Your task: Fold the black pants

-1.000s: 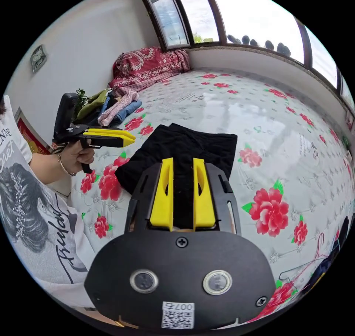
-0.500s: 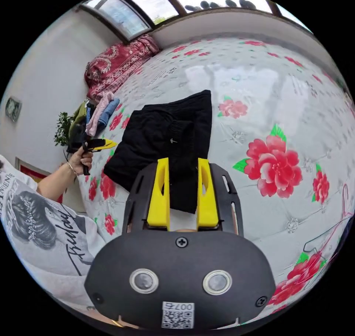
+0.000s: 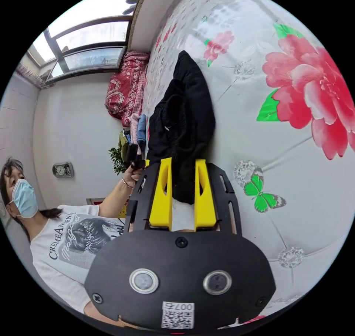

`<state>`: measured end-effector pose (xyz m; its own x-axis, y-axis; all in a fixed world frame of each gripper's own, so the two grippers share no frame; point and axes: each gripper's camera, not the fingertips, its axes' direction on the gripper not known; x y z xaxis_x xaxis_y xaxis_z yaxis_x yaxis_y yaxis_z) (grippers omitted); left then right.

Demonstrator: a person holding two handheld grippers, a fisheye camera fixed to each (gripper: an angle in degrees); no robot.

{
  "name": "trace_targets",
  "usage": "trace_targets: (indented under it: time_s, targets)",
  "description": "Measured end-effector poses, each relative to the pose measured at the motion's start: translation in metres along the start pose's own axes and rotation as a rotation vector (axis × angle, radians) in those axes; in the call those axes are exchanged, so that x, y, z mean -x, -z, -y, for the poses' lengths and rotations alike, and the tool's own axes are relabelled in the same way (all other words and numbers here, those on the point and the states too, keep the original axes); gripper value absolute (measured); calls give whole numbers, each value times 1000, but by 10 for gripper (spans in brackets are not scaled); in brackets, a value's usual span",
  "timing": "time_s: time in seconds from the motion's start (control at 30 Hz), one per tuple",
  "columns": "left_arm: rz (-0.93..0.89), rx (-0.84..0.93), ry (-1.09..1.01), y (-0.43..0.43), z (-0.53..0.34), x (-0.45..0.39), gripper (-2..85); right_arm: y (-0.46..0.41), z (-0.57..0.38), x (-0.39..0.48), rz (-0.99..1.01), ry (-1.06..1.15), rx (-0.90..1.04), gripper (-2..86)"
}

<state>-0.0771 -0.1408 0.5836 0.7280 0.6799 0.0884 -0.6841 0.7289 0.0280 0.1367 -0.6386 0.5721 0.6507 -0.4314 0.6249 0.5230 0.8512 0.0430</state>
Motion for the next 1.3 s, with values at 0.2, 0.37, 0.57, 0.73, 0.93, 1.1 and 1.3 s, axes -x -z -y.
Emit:
trace_targets:
  time_s: [0.2,0.37,0.57,0.73,0.93,1.1,1.3]
  targets:
    - [131,-6,-60,30,-31,-65,13,-22,-4,62,-169,165,59,71]
    - [320,78,-133,55,-95,-128,1,-63,-33,126,-184,305,164,69]
    - [320,87,-169,105,-181,-149,-2,-140,-61,194,-129,393,271,66]
    - [260,45,-214,167,-239,-140,-3,-214,-68,255,-100,409,281,65]
    - [336,-98,-264,306,-306,-141,-2,-359,-30,385,-114,546,333,63]
    - [625,-358,-329,482,-380,-188,-1,-507,15,571,-123,887,290,60]
    - [858,-554,-262,619,-426,-171,5,-686,75,689,-110,1062,184,61]
